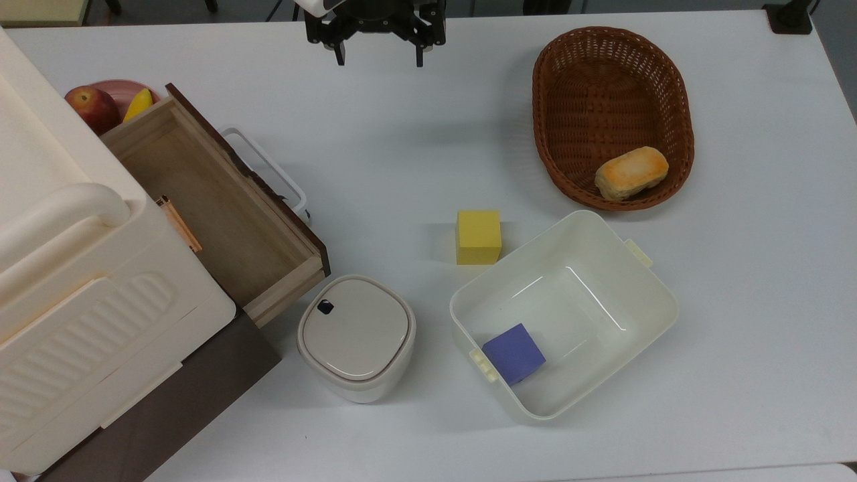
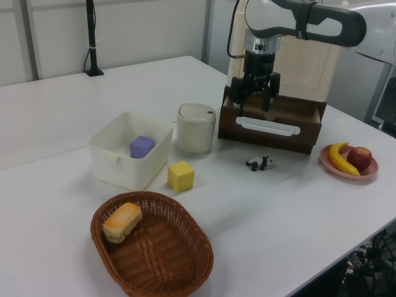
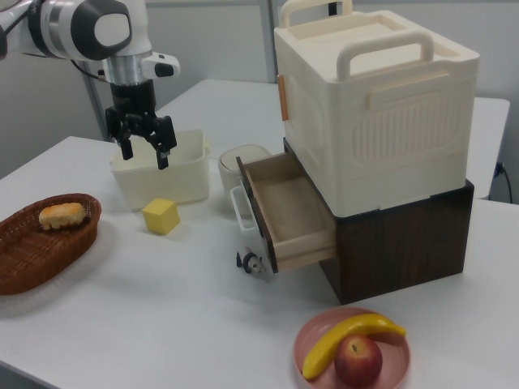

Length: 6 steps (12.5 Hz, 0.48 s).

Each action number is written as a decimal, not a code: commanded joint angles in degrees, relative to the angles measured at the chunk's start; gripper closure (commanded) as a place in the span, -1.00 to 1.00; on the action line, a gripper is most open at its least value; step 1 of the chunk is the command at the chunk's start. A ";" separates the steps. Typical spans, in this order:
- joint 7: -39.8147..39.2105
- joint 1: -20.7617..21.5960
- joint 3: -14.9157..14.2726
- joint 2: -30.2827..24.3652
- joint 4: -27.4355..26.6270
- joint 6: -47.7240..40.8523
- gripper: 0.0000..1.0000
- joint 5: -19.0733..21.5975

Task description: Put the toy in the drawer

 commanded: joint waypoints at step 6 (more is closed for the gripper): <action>-8.46 -0.58 -0.86 -4.15 -14.43 8.90 -0.95 -3.44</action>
